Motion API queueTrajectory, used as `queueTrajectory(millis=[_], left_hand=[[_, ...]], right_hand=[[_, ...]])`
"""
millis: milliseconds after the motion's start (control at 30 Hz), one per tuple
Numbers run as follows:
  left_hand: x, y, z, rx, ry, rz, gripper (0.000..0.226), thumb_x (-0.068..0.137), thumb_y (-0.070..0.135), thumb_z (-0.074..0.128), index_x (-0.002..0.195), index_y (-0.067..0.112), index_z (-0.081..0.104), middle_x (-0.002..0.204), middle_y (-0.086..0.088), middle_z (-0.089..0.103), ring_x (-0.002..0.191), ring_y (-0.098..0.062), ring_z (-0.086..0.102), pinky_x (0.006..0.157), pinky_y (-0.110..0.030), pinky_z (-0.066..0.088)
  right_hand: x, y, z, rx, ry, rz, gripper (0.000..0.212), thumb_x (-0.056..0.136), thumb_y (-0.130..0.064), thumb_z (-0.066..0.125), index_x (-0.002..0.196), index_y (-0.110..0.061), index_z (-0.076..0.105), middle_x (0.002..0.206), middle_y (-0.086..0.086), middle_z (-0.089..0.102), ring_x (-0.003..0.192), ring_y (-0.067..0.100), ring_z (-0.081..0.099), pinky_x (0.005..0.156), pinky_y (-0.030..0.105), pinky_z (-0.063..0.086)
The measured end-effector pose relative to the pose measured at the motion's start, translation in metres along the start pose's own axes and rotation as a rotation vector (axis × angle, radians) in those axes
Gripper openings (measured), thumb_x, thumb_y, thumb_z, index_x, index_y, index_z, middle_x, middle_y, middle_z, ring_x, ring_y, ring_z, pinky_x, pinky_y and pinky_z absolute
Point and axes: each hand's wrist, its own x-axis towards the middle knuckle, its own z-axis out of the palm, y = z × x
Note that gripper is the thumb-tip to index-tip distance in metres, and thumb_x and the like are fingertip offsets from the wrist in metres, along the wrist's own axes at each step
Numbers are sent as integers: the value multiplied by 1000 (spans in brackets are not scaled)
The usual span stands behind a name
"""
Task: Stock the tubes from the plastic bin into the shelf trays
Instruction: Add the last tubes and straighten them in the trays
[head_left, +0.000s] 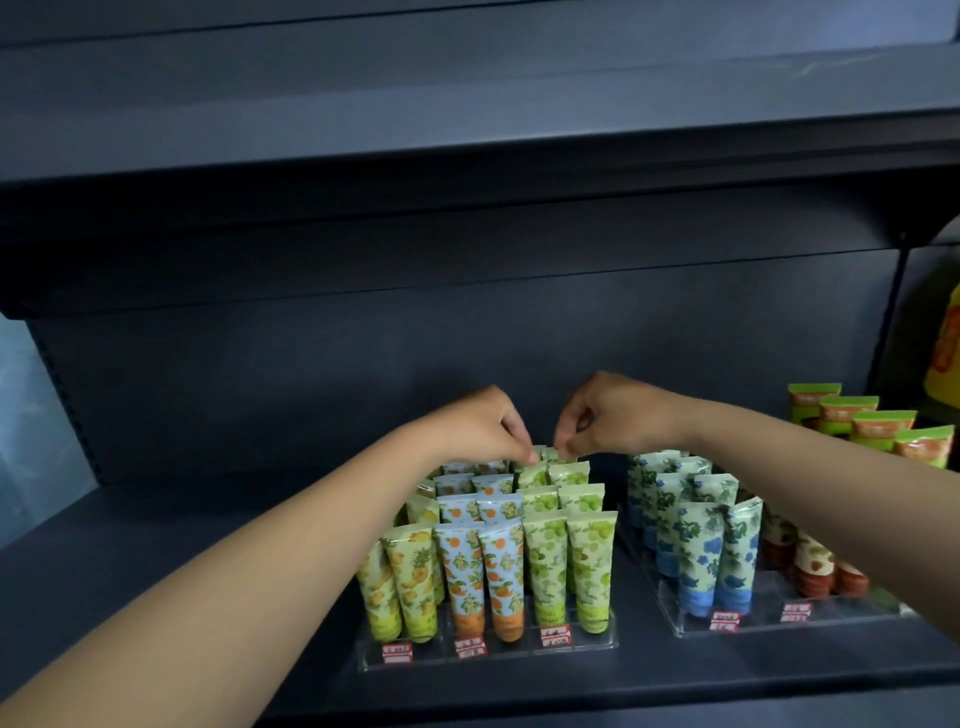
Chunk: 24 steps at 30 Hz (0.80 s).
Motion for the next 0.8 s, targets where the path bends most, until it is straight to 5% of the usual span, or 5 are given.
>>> queueTrajectory(millis=[267,467,800], left_hand=[[10,4,11,52,-40,-40,12,77,20,75,86,12,75,80,5,69,84,-11,63,78,-25,50],[10,9,14,80,-12,-19,11,79,17,72,87,10,75,89,0,73,80,-8,62,74,-21,47],[3,10,8,65,-42,-9,8,78,17,72,85,15,76,64,17,63,54,6,51,51,-8,36]], right_hand=[[-4,9,8,-46,-32,9,7,81,-19,70,86,-17,75,90,-6,72,80,2,61,82,21,50],[-6,11,8,-65,-14,2,10,84,-17,67,90,-14,75,92,-7,71,68,-7,53,64,7,40],[-9,11,6,-25,-4,0,9,82,-21,70,88,-17,76,84,-12,68,68,-7,54,65,9,40]])
